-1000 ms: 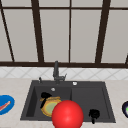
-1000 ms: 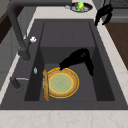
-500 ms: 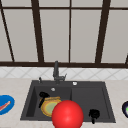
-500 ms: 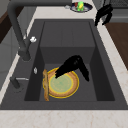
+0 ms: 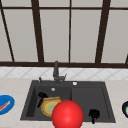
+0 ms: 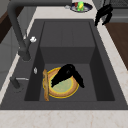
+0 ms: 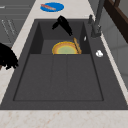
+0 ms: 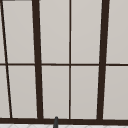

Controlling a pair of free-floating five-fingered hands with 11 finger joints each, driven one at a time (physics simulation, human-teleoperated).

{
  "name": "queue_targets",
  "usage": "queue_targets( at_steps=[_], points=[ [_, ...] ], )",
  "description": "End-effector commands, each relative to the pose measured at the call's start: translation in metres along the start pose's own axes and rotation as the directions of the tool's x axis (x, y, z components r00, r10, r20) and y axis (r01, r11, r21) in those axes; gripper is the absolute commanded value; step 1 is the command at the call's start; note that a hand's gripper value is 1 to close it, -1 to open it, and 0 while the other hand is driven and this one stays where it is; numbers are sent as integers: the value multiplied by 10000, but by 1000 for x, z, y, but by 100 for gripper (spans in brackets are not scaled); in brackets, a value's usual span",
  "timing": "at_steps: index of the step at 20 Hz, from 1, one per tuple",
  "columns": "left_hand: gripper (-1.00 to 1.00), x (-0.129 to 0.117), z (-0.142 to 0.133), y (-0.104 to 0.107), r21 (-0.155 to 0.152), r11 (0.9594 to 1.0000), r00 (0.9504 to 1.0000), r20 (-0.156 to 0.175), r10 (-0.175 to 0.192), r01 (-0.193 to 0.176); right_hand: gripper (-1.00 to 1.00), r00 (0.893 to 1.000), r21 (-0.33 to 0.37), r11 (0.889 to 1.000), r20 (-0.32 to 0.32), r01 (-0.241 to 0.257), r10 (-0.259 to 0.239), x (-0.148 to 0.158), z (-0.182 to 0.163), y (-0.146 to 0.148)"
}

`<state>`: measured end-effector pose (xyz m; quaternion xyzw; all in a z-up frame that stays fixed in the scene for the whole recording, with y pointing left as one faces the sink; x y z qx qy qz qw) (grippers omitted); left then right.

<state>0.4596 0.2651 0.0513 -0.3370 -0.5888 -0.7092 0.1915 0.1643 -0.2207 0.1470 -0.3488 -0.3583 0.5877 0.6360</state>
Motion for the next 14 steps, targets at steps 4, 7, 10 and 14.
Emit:
queue_targets(
  at_steps=[4, 7, 10, 14],
  points=[
    [-100, -35, 13, -5, 517, 9938, 9945, -308, 997, -980, 0, 10000, 0, 10000, 0, 0, 0, 0, 0, 0],
    [-100, -52, 18, -6, 593, 9911, 9922, -291, 1211, -1192, 0, 10000, 0, 10000, 0, 0, 0, 0, 0, 0],
    [-100, -71, 24, -4, 631, 9885, 9900, -235, 1390, -1373, 0, 10000, 0, 10000, 0, 0, 0, 0, 0, 0],
    [-100, -95, 30, 16, 632, 9892, 9909, -174, 1338, -1325, 0, 10000, 0, 10000, 0, 0, 0, 0, 0, 0]
  ],
)
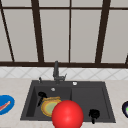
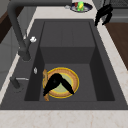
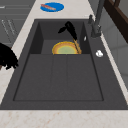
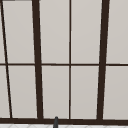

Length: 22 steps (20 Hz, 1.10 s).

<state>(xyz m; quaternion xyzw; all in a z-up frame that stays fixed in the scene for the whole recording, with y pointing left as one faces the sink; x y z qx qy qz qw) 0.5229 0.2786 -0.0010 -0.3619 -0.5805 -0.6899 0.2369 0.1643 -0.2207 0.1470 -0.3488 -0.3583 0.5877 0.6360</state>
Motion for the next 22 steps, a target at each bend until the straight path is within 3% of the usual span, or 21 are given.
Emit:
queue_targets(
  at_steps=[1, 3, 6, 8, 9, 13, 16, 19, 22],
  points=[
    [-100, -20, 6, 20, 339, 9990, 9995, -104, 308, -304, 0, 10000, 0, 10000, 0, 0, 0, 0, 0, 0],
    [-100, -35, 9, 26, 296, 9990, 9993, -135, 347, -342, 0, 10000, 0, 10000, 0, 0, 0, 0, 0, 0],
    [-100, -56, 13, 34, 168, 9999, 9999, -113, 17, -16, 0, 10000, 0, 10000, 0, 0, 0, 0, 0, 0],
    [-100, -59, 14, 37, 329, 9995, 10000, -61, -31, 33, 0, 10000, 0, 10000, 0, 0, 0, 0, 0, 0],
    [-100, -63, 14, 36, 439, 9990, 9999, 6, 120, -120, 0, 10000, 0, 10000, 0, 0, 0, 0, 0, 0],
    [-100, -81, 16, 37, 828, 9893, 9923, 406, 1174, -1205, 0, 10000, 0, 10000, 0, 0, 0, 0, 0, 0],
    [-100, -85, 11, 32, 1011, 9775, 9820, 588, 1797, -1850, 0, 10000, 0, 10000, 0, 0, 0, 0, 0, 0],
    [-100, -94, 6, 21, 1199, 9680, 9746, 677, 2134, -2203, 0, 10000, 0, 10000, 0, 0, 0, 0, 0, 0],
    [-100, -94, 6, 14, 1189, 9669, 9733, 696, 2185, -2256, 0, 10000, 0, 10000, 0, 0, 0, 0, 0, 0]
  ],
)
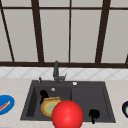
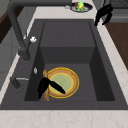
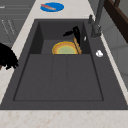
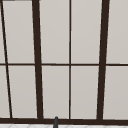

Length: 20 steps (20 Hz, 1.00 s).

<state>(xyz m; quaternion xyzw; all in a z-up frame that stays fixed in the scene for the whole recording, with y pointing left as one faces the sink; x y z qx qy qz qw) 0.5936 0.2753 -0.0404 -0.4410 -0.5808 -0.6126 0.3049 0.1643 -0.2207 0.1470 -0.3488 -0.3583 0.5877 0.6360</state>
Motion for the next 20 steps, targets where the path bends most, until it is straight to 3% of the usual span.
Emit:
queue_targets(
  at_steps=[1, 6, 11, 14, 15, 16, 18, 19, 20],
  points=[
    [-100, -23, 0, -11, 233, 9997, 9996, -265, 7, -1, 0, 10000, 0, 10000, 0, 0, 0, 0, 0, 0],
    [-100, -25, 4, -13, 109, 9999, 9999, 128, 59, -60, 0, 10000, 0, 10000, 0, 0, 0, 0, 0, 0],
    [-100, -19, 5, -13, 30, 10000, 9999, 101, -20, 20, 0, 10000, 0, 10000, 0, 0, 0, 0, 0, 0],
    [-100, -20, 10, -11, 127, 9999, 9996, 295, 33, -37, 0, 10000, 0, 10000, 0, 0, 0, 0, 0, 0],
    [100, -21, 13, -10, 110, 9999, 9994, 345, 92, -96, 0, 10000, 0, 10000, 0, 0, 0, 0, 0, 0],
    [100, -20, 15, -7, 196, 9996, 9972, 709, -226, 213, 0, 10000, 0, 10000, 0, 0, 0, 0, 0, 0],
    [100, -23, 17, -6, 244, 9963, 9930, 829, -839, 821, 0, 10000, 0, 10000, 0, 0, 0, 0, 0, 0],
    [100, -20, 18, -10, 435, 9911, 9884, 800, -1288, 1256, 0, 10000, 0, 10000, 0, 0, 0, 0, 0, 0],
    [100, -17, 19, -16, 701, 9833, 9811, 853, -1736, 1679, 0, 10000, 0, 10000, 0, 0, 0, 0, 0, 0]
  ],
)
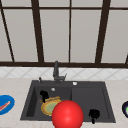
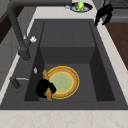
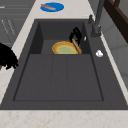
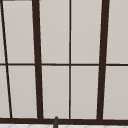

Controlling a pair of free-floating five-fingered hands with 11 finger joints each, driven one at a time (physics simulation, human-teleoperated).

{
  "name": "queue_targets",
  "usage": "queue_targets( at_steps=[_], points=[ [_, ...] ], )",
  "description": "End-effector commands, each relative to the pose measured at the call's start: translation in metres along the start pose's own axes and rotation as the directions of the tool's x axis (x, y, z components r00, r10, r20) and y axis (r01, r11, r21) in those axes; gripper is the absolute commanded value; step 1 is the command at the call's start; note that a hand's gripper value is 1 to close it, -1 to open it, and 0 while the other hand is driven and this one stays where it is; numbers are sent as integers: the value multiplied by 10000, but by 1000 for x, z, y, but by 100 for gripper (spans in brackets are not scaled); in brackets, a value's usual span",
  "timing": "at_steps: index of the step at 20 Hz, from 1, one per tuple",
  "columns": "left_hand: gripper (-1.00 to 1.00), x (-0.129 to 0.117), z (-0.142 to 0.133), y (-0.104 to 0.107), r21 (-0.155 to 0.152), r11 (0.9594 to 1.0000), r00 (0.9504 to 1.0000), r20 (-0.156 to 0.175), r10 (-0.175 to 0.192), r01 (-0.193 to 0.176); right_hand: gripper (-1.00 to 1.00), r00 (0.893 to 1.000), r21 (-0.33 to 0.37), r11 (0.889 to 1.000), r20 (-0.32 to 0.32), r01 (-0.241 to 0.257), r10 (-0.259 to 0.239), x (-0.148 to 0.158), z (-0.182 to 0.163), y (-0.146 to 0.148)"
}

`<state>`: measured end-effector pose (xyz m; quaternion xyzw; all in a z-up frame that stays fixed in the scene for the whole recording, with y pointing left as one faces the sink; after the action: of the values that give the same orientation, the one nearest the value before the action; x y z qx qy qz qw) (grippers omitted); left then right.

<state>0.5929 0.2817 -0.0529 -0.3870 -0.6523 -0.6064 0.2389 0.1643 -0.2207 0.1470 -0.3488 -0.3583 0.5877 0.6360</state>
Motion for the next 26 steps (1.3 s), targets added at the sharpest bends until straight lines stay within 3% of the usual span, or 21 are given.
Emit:
queue_targets(
  at_steps=[1, 4, 6, 8, 9, 12, 14, 16, 20, 22, 26],
  points=[
    [100, 0, 7, -14, -24, 10000, 9998, 218, 8, -8, 0, 10000, 0, 10000, 0, 0, 0, 0, 0, 0],
    [100, 12, 2, -16, -99, 9958, 9951, 388, -905, 910, 0, 10000, 0, 10000, 0, 0, 0, 0, 0, 0],
    [100, 16, -1, -12, -164, 9906, 9904, 271, -1353, 1358, 0, 10000, 0, 10000, 0, 0, 0, 0, 0, 0],
    [100, 14, 1, -4, -178, 9870, 9861, 481, -1589, 1599, 0, 10000, 0, 10000, 0, 0, 0, 0, 0, 0],
    [100, 18, 1, 0, 153, 9805, 9790, 551, -1965, 1959, 0, 10000, 0, 10000, 0, 0, 0, 0, 0, 0],
    [100, 28, -3, 10, 133, 9771, 9751, 629, -2128, 2124, 0, 10000, 0, 10000, 0, 0, 0, 0, 0, 0],
    [100, 33, -4, 12, 43, 9800, 9788, 495, -1989, 1990, 0, 10000, 0, 10000, 0, 0, 0, 0, 0, 0],
    [100, 37, -4, 15, 48, 9804, 9795, 427, -1969, 1969, 0, 10000, 0, 10000, 0, 0, 0, 0, 0, 0],
    [100, 55, -5, 15, -6, 9733, 9730, 279, -2293, 2294, 0, 10000, 0, 10000, 0, 0, 0, 0, 0, 0],
    [100, 67, 0, 8, -220, 9660, 9662, 183, -2571, 2575, 0, 10000, 0, 10000, 0, 0, 0, 0, 0, 0],
    [100, 87, 2, -3, -249, 9538, 9542, 72, -2992, 2993, 0, 10000, 0, 10000, 0, 0, 0, 0, 0, 0]
  ],
)
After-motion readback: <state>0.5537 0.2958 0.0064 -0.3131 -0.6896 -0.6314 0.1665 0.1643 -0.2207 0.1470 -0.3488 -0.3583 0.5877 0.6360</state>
